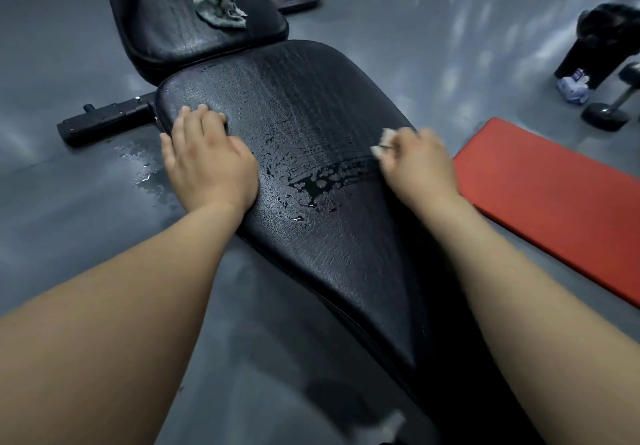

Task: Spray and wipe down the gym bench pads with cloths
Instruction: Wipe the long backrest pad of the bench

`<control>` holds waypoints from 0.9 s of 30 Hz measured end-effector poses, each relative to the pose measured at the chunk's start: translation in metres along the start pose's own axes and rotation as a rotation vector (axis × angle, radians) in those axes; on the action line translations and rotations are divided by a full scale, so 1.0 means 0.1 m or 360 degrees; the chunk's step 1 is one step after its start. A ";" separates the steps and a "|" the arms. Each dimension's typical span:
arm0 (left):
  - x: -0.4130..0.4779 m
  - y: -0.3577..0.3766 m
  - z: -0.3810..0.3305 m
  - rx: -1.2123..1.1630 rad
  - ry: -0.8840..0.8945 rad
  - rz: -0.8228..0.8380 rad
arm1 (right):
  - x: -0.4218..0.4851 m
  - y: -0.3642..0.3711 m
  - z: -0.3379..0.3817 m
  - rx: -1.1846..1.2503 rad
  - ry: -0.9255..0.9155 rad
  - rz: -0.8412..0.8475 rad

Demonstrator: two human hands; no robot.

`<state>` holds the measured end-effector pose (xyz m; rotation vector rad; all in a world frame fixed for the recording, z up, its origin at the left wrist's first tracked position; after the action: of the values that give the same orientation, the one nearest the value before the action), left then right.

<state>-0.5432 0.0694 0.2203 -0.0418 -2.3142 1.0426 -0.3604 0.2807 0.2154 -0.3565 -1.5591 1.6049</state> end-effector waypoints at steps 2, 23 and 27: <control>0.00 0.00 0.00 0.0001 0.0003 -0.0001 | 0.03 -0.01 -0.33 -0.0119 0.0345 0.0041; 0.00 0.01 -0.01 0.0018 -0.0026 0.0001 | 0.00 0.01 -0.16 -0.0005 0.0416 0.0183; 0.00 0.00 -0.01 0.0017 -0.0012 -0.0005 | -0.27 -0.05 0.68 0.0057 -0.0182 0.0143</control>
<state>-0.5424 0.0704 0.2209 -0.0303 -2.3149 1.0554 -0.3906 0.2146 0.2230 -0.3243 -1.6178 1.7468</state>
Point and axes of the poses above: each hand's wrist, its own x-axis towards the middle knuckle, its own y-axis out of the palm, z = x × y, the point moved 2 cm from there along x, towards the middle knuckle, and after that the axes turned 4 degrees about -x, right-handed, at the moved point
